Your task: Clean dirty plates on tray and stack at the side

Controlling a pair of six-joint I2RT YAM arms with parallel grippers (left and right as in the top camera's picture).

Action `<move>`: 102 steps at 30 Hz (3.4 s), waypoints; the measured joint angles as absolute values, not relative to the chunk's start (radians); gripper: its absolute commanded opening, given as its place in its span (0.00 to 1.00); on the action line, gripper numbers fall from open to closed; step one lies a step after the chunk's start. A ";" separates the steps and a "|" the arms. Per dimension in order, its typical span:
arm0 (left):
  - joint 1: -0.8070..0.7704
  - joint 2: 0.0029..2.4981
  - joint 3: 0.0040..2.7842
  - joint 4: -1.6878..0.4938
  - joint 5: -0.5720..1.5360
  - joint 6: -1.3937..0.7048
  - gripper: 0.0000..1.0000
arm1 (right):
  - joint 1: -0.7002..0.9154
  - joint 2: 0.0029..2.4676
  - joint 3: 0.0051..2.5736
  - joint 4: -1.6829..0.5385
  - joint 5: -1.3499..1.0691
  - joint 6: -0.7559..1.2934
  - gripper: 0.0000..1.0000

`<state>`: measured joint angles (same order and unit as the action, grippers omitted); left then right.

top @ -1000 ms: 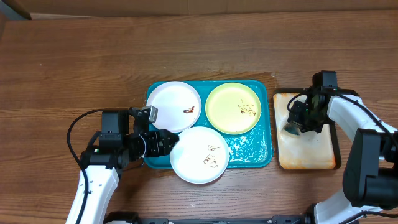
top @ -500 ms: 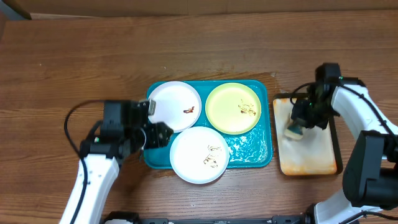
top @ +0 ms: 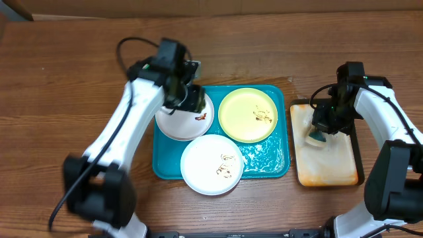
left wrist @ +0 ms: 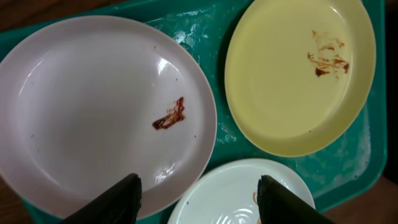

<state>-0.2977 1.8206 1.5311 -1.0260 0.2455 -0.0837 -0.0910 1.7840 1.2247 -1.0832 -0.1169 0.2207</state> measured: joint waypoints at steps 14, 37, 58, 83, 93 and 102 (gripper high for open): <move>-0.458 2.104 1.728 -1.053 0.238 -0.023 0.68 | -0.091 1.783 1.225 -1.088 -0.104 0.212 0.04; -0.463 2.241 1.740 -0.974 0.238 -0.067 0.04 | -0.091 1.783 1.225 -1.099 -0.104 0.212 0.04; -0.463 2.241 1.741 -0.914 0.191 -0.292 0.04 | -0.091 1.783 1.225 -1.056 -0.059 0.260 0.04; -0.463 2.241 1.744 -0.940 0.155 -0.391 0.04 | 0.038 1.677 1.282 -0.965 -0.293 0.096 0.04; -0.463 2.241 1.746 -0.955 0.155 -0.391 0.04 | 0.264 1.744 1.282 -0.744 -0.419 0.205 0.04; -0.463 2.241 1.747 -0.958 0.156 -0.391 0.04 | 0.379 1.897 1.282 -0.559 -0.437 0.365 0.04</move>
